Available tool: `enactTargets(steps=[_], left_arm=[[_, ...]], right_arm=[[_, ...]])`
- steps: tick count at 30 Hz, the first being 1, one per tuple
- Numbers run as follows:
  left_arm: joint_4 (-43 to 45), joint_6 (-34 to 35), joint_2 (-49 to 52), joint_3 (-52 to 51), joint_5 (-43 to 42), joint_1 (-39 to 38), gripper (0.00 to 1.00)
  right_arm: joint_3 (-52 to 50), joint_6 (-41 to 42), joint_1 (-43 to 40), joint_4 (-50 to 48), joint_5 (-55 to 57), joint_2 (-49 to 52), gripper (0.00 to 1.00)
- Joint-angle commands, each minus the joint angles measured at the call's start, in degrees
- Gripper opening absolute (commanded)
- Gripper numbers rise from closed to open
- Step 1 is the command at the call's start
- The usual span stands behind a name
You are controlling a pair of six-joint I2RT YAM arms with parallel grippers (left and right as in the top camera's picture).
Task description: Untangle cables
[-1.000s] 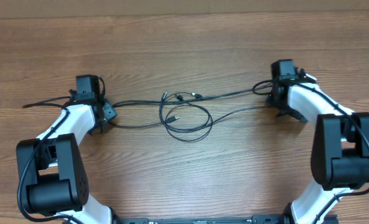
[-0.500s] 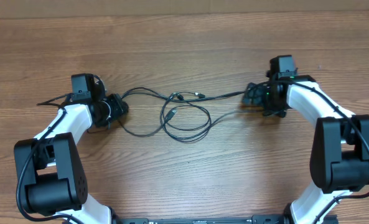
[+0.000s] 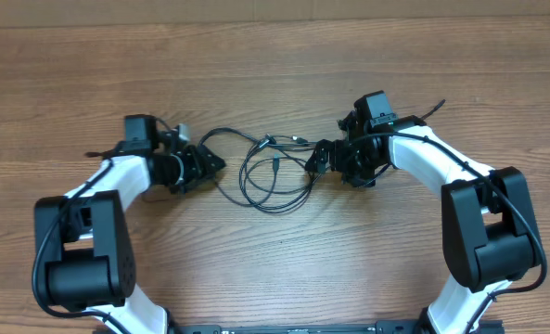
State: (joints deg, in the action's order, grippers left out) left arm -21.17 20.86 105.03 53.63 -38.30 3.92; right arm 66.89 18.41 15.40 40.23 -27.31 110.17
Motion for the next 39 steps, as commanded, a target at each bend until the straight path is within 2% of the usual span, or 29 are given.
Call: enactTargets(steps=[1, 3, 4, 5, 7, 8, 12, 15, 18, 19, 21, 26, 28, 33, 39], left_arm=[[0.3, 0.2, 2.5, -2.1, -0.1, -5.1, 0.66], [1.2, 0.2, 2.5, -2.1, -0.1, -6.9, 0.68], [2.1, 0.4, 2.5, -2.1, -0.1, -8.1, 0.69], [2.4, 0.6, 2.5, -2.0, -0.2, -8.5, 0.71], [2.4, 0.6, 2.5, -1.8, -0.4, -8.8, 0.77], [2.3, 0.5, 2.5, -1.6, -0.8, -8.8, 0.8], [-0.1, 0.3, 2.4, 0.0, -1.0, -8.4, 0.9], [-3.6, 0.3, 2.2, 2.3, 1.3, -8.3, 0.99], [-6.9, -0.2, 1.2, 4.7, 4.2, -8.3, 1.0], [-8.0, -0.6, 0.7, 5.6, 4.9, -8.4, 1.0], [-9.6, -0.9, -0.5, 7.0, 6.1, -8.4, 1.0], [-11.6, -1.2, -3.6, 8.4, 9.3, -9.3, 1.0], [-12.7, -1.2, -4.0, 8.4, 11.9, -9.9, 1.0], [-16.6, -1.8, -4.0, 8.4, 16.8, -11.8, 1.0], [-19.1, -1.8, -3.9, 8.3, 18.4, -14.1, 1.0]], right_arm=[[-5.0, 0.6, 0.3, 3.2, 0.1, 6.6, 1.0], [-5.0, 0.0, 0.4, 3.7, -2.3, 6.6, 1.0], [-4.9, -2.9, 0.4, 3.8, -5.3, 6.6, 0.94], [-4.8, -4.4, 0.4, 3.9, -5.8, 6.4, 0.81], [-3.5, -7.3, 0.3, 5.9, -5.8, 5.9, 0.69], [-2.3, -8.6, 0.1, 7.9, -5.8, 5.3, 0.69], [4.7, -14.3, -0.9, 18.3, -3.8, 1.5, 0.7], [10.8, -14.4, -1.4, 24.5, 1.5, -1.0, 0.73], [15.7, -14.4, -1.3, 26.9, 5.8, -2.4, 0.81], [16.8, -14.4, -1.3, 26.8, 7.5, -2.4, 0.85], [17.5, -14.1, -1.4, 24.4, 11.0, -2.4, 1.0], [17.4, -13.5, -1.4, 16.3, 15.1, -2.1, 1.0], [17.4, -10.4, -1.4, 12.8, 18.0, -1.9, 1.0], [17.4, -2.6, -1.7, 9.3, 28.5, -0.8, 1.0], [16.2, -1.9, -2.7, 5.8, 29.9, 1.6, 1.0]])
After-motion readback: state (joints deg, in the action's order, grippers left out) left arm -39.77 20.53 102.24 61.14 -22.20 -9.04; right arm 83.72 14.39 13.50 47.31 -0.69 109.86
